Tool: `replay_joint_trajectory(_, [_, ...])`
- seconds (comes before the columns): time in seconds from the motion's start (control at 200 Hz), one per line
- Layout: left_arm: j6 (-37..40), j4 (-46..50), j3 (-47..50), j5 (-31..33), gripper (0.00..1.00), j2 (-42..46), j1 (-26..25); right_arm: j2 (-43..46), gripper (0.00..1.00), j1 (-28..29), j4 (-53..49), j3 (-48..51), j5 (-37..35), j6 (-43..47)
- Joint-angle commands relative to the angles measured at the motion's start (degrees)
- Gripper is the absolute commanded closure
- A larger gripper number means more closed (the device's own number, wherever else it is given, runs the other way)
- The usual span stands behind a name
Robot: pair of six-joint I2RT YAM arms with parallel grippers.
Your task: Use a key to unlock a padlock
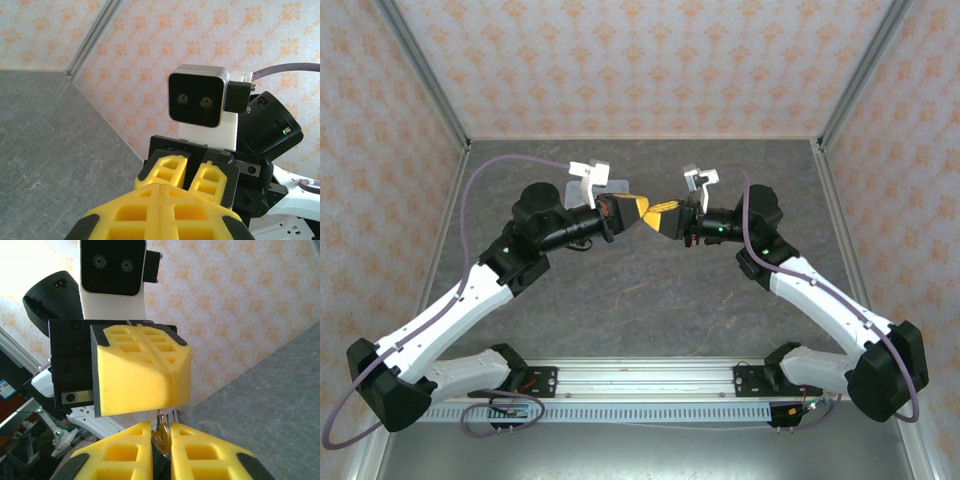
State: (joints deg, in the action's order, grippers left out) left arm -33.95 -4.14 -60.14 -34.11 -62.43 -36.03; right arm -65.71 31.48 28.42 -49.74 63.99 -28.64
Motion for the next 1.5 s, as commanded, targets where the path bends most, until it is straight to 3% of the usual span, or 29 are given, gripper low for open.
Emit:
replay_joint_trajectory(0.0, [1.4, -1.1, -0.5, 0.4, 1.00, -0.4, -0.3, 1.8, 0.90, 0.5, -0.3, -0.2, 0.0, 1.8])
replay_joint_trajectory(0.185, [1.6, -0.8, -0.6, 1.1, 1.00, -0.1, -0.3, 2.2, 0.94, 0.6, -3.9, -0.1, -0.7, 3.9])
replay_joint_trajectory(0.42, [2.3, -0.7, -0.9, 0.1, 1.00, -0.1, -0.3, 2.6, 0.63, 0.5, -2.5, -0.4, -1.9, 2.1])
replay_joint_trajectory(0.585, [2.7, -0.2, -0.9, 0.1, 1.00, -0.2, -0.3, 1.9, 0.49, 0.5, -2.5, -1.4, -2.5, 1.2])
replay_joint_trajectory(0.736, [2.8, 0.2, -1.1, 0.2, 1.00, -0.7, -0.3, 0.5, 0.49, 0.5, -2.7, -2.0, -2.6, 0.8])
replay_joint_trajectory(0.931, [2.9, 2.0, -1.7, 1.9, 1.00, -1.2, -0.3, -0.3, 0.56, 0.7, -0.2, -2.6, -1.2, -0.4])
replay_joint_trajectory(1.366, [2.5, 5.0, -2.9, 5.1, 1.00, -3.6, -0.3, -0.5, 0.51, 1.2, -0.5, -2.3, -0.1, 0.1])
replay_joint_trajectory(1.496, [2.5, 5.0, -2.7, 5.5, 1.00, -3.5, -0.3, -0.3, 0.54, 1.2, -2.4, -2.0, -0.4, 1.3])
